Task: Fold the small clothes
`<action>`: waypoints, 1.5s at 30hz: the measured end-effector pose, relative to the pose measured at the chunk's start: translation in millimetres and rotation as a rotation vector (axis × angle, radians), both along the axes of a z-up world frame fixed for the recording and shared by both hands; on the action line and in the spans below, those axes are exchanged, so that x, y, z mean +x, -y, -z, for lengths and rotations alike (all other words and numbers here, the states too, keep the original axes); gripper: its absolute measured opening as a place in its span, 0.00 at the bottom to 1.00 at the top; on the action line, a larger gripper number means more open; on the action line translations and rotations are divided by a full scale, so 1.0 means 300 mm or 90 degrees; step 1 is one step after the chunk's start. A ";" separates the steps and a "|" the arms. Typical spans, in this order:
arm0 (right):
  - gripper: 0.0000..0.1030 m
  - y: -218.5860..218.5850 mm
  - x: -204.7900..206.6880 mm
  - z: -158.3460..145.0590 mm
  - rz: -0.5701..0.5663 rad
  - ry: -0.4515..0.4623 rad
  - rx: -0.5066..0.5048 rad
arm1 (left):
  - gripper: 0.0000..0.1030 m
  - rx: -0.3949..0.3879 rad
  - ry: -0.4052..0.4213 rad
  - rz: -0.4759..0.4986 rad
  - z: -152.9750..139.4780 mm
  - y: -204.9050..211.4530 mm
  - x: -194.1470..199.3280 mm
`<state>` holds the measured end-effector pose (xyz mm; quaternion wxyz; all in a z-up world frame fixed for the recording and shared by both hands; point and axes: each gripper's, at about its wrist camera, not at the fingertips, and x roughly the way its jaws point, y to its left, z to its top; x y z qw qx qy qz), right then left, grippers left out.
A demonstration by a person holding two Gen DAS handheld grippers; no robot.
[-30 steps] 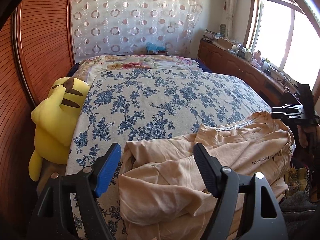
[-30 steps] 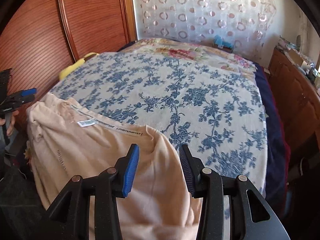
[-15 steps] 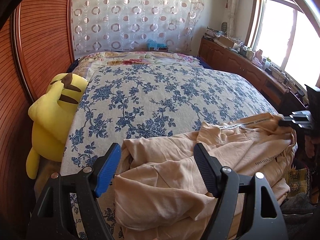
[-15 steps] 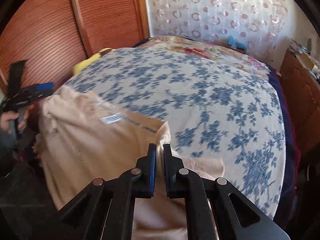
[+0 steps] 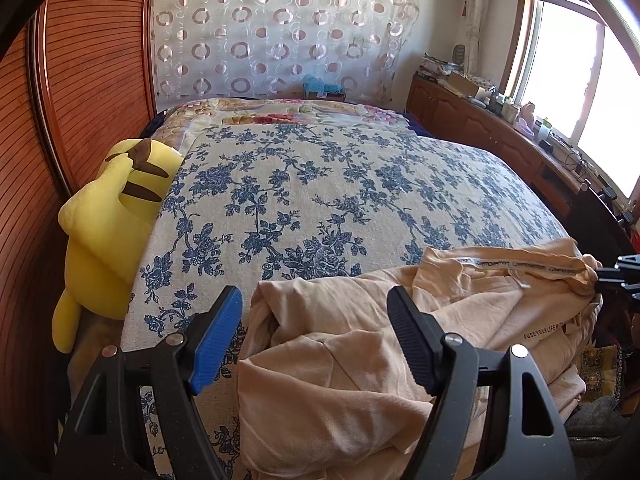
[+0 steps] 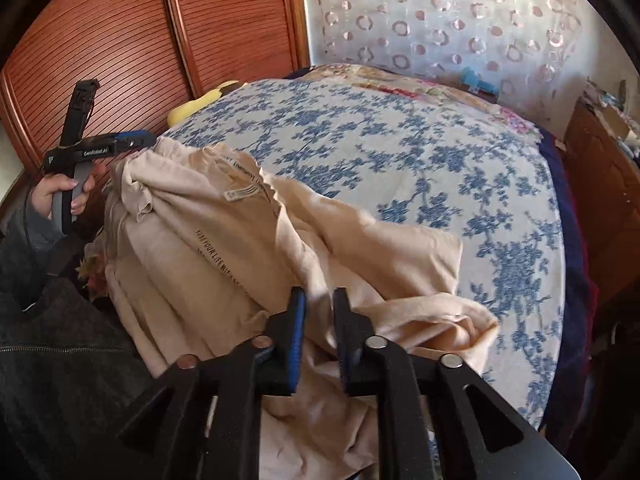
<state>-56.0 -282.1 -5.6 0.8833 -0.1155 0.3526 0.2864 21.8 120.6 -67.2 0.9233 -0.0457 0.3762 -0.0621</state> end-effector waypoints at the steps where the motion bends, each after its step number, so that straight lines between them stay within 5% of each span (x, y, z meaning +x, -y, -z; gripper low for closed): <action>1: 0.31 0.013 -0.003 -0.012 0.006 0.008 0.003 | 0.74 0.001 -0.002 -0.001 0.003 -0.002 0.004; 8: 0.38 0.116 0.062 -0.046 0.088 0.044 -0.009 | 0.74 0.004 -0.007 0.002 0.011 -0.014 0.027; 12: 0.40 0.138 0.139 -0.006 0.110 0.017 -0.001 | 0.73 0.002 -0.011 0.010 0.019 -0.013 0.043; 20: 0.50 0.119 0.252 0.078 0.110 -0.042 0.019 | 0.52 -0.004 -0.039 0.024 0.048 -0.023 0.082; 30: 0.51 0.109 0.311 0.107 0.095 -0.074 0.026 | 0.45 -0.013 -0.090 0.027 0.108 -0.032 0.126; 36: 0.51 0.074 0.330 0.100 0.071 -0.088 0.008 | 0.22 -0.020 -0.092 0.046 0.102 -0.026 0.123; 40: 0.12 0.061 0.332 0.085 0.056 -0.082 0.020 | 0.14 -0.016 -0.076 0.054 0.069 -0.012 0.103; 45: 0.09 0.115 0.261 0.017 0.079 -0.032 0.081 | 0.13 -0.038 -0.029 0.075 -0.032 -0.008 0.053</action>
